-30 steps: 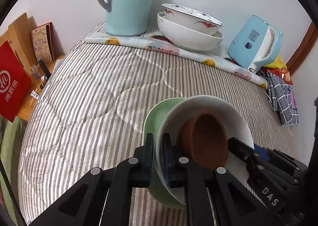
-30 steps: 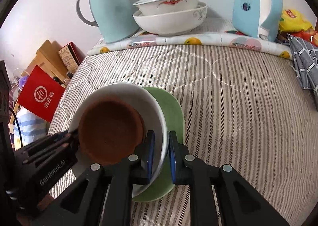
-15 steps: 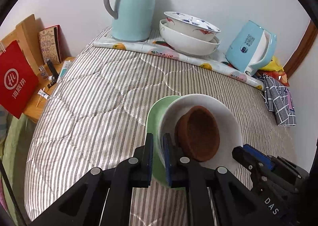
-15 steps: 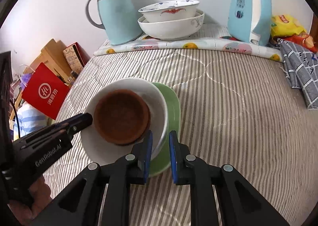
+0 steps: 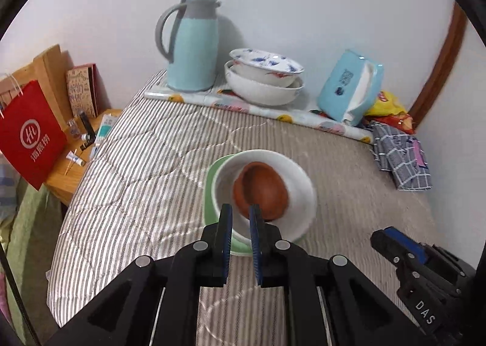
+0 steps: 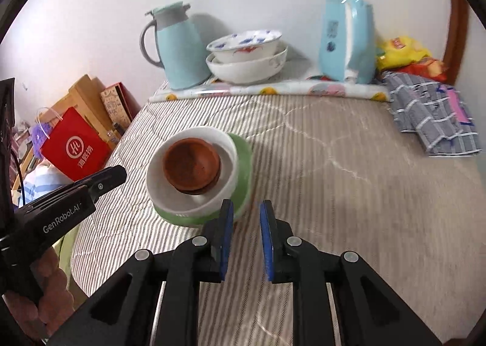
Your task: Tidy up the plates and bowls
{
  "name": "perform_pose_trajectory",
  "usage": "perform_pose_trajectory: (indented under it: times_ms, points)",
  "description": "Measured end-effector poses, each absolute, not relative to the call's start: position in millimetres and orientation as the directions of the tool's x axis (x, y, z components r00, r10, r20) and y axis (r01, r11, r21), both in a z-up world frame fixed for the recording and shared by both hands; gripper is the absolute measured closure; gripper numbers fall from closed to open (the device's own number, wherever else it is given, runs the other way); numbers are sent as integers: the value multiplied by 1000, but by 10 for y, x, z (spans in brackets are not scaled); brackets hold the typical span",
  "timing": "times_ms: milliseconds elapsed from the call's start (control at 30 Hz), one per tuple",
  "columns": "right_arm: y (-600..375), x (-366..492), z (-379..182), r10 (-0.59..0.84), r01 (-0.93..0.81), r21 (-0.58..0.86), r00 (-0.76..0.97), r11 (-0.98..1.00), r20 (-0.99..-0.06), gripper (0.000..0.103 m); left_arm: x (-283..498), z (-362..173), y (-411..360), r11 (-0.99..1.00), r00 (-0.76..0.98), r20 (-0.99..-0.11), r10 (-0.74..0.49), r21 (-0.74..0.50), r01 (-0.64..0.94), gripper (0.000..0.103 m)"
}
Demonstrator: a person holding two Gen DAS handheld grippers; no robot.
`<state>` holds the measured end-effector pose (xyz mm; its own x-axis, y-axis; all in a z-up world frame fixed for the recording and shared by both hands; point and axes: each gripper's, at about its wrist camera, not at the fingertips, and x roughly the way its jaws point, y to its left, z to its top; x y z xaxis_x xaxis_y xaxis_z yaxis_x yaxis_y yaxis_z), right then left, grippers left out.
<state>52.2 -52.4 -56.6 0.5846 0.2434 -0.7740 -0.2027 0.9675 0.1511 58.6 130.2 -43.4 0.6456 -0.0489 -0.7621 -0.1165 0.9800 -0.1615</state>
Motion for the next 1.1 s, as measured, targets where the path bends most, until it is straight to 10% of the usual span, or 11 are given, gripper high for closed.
perform_pose_trajectory:
  times_ms: [467, 1100]
  points:
    - [-1190, -130, -79, 126, -83, 96, 707, 992, -696, 25, 60, -40, 690, 994, 727, -685, -38, -99, -42, 52]
    - [-1477, -391, 56, 21, 10, 42, 727, 999, -686, 9, -173, 105, 389, 998, 747, -664, -31, -62, -14, 33]
